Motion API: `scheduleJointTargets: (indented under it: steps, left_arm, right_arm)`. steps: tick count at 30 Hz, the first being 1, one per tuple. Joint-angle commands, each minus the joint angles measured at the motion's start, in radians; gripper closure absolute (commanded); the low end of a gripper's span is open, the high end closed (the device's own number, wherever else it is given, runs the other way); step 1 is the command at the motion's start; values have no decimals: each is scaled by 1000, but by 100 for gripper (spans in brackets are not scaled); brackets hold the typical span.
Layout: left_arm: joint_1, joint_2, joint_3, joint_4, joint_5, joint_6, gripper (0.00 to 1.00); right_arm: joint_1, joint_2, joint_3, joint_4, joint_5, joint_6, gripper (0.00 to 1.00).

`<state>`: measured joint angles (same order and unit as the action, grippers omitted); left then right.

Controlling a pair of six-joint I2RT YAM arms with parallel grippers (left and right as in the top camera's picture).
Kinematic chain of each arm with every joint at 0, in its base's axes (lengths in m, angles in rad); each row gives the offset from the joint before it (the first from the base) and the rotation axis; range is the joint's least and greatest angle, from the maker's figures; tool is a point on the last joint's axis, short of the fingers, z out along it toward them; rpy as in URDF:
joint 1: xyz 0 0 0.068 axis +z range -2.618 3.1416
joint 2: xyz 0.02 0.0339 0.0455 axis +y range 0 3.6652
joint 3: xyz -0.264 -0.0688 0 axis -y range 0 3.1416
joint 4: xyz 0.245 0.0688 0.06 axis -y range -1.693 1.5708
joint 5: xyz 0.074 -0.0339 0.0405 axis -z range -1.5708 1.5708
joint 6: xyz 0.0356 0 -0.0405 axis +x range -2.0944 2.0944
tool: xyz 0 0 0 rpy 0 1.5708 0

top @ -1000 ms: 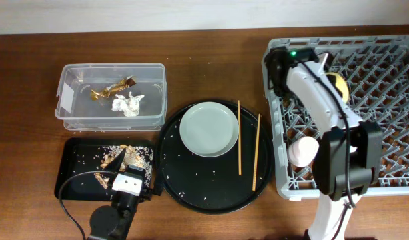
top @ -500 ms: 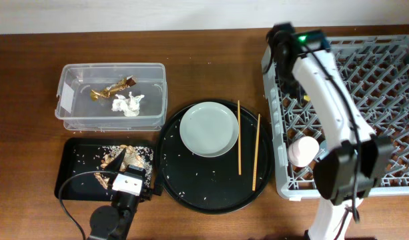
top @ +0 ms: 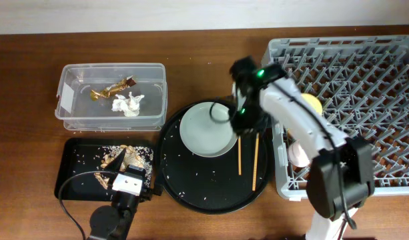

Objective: Sort waste into correct bins and load items into the dishwasher rack
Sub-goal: 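Grasp the grey plate with the right gripper and stand it in the rack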

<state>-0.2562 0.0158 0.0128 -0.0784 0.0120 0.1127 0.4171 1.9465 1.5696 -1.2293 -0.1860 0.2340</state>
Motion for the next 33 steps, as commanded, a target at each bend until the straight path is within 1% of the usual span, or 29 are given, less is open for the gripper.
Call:
scheduleJointTargets:
  steps: [1,2,3,6,9,12,13,15,20,21,22,23,24,26,28,30,31,33]
  left_arm:
    - [-3,-6,-4,-3,8,13,1]
    - [-3,-6,-4,-3,8,13,0]
    - [-3,-6,-4,-3,8,13,1]
    - [-3,-6,-3,-3,8,13,0]
    - [-3,-6,-4,-3,8,13,0]
    - [-3,-6,-3,-3,8,13,0]
    - [-3,-6,-4,-3,8,13,0]
    - [-3,-6,-4,-3,8,13,0]
    - [-3,-6,-3,-3,8,13,1]
    - [-3,-6,-4,-3,8,13,1]
    - [-3,-6,-4,-3,8,13,1]
    - [-3,-6,-4,-3,8,13,0]
    - [-3,-6,-4,-3,8,13,1]
    - [-3,-6,-4,-3,8,13,0]
    - [-3,-6,-3,-3,8,13,0]
    - [-3,-6,-3,-3,8,13,0]
    - [-3,-6,-4,-3,8,13,0]
    - [-3,-6,-4,-3,8,13,0]
  right_arm:
    - [0,-8,-101,64,-69,45,66]
    - [1,-8,-120,78,-69,45,63]
    - [3,-8,-140,90,-69,60,63]
    - [2,-8,-184,120,-60,63,63]
    - [0,-8,-186,142,-18,62,64]
    - [9,-8,-186,188,-64,37,64]
    - [15,-8,-186,203,-82,96,67]
    - [36,-7,-195,226,-72,270,67]
    - [94,-7,-293,374,-71,488,67]
    - [100,-7,-324,403,-64,552,67]
    - [100,-7,-342,432,-65,573,70]
    - [100,-7,-344,443,-64,575,76]
    - [98,-7,-344,449,-61,576,87]
    - [98,-8,-344,459,-60,575,96]
    - [98,-14,-341,459,-49,558,96]
    - [98,-55,-341,453,2,551,96]
    - [98,-84,-340,451,30,540,96]
    - [85,-185,-323,444,101,470,96]
